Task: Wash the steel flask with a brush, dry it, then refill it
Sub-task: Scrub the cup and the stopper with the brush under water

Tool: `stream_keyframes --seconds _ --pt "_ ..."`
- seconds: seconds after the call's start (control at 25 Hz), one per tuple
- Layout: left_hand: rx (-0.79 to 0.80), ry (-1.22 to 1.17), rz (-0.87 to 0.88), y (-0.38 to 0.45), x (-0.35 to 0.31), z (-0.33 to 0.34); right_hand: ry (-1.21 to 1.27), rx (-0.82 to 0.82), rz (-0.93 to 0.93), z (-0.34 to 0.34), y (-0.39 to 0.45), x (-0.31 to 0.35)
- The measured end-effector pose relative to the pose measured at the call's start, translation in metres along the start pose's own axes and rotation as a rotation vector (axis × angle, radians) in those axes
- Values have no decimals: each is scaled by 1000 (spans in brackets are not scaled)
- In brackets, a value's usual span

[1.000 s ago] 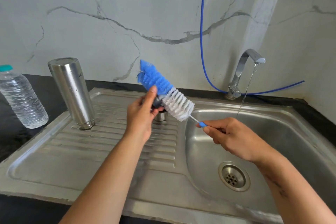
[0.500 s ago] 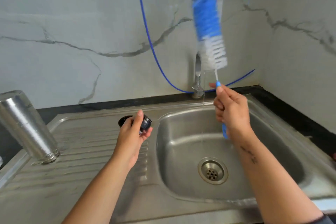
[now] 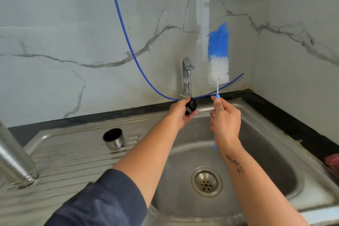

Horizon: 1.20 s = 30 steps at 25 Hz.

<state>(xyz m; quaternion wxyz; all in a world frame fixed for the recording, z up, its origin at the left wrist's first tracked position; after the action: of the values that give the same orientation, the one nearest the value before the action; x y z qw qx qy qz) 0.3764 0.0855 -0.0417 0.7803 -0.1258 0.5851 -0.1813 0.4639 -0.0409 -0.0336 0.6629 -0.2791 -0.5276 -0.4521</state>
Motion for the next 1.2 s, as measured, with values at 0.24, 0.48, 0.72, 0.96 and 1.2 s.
stream_keyframes --seconds 0.24,0.48,0.72,0.96,1.2 --pt "65 32 -185 -2 15 4 -24 -4 -47 2 0 0" --pt "31 49 -64 0 15 7 -19 6 -55 1 -1 1" --pt "15 69 -31 7 11 4 -10 23 -40 3 -1 1" --pt "49 84 13 7 2 7 -8 68 -39 6 -4 2" --pt "40 351 192 -6 -3 -12 -6 70 -22 7 -3 2"
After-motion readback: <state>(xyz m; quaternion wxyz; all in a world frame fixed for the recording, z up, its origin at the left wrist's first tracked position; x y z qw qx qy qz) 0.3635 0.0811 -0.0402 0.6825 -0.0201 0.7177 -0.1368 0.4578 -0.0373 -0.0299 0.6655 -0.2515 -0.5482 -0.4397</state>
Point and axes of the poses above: each hand's wrist, its own y-axis towards the middle knuckle, its own z-axis out of the palm, x = y × z, the point moved 4 cm from there along y, towards the middle knuckle, and after that the axes turned 14 degrees about -x, right-handed, at the moved point
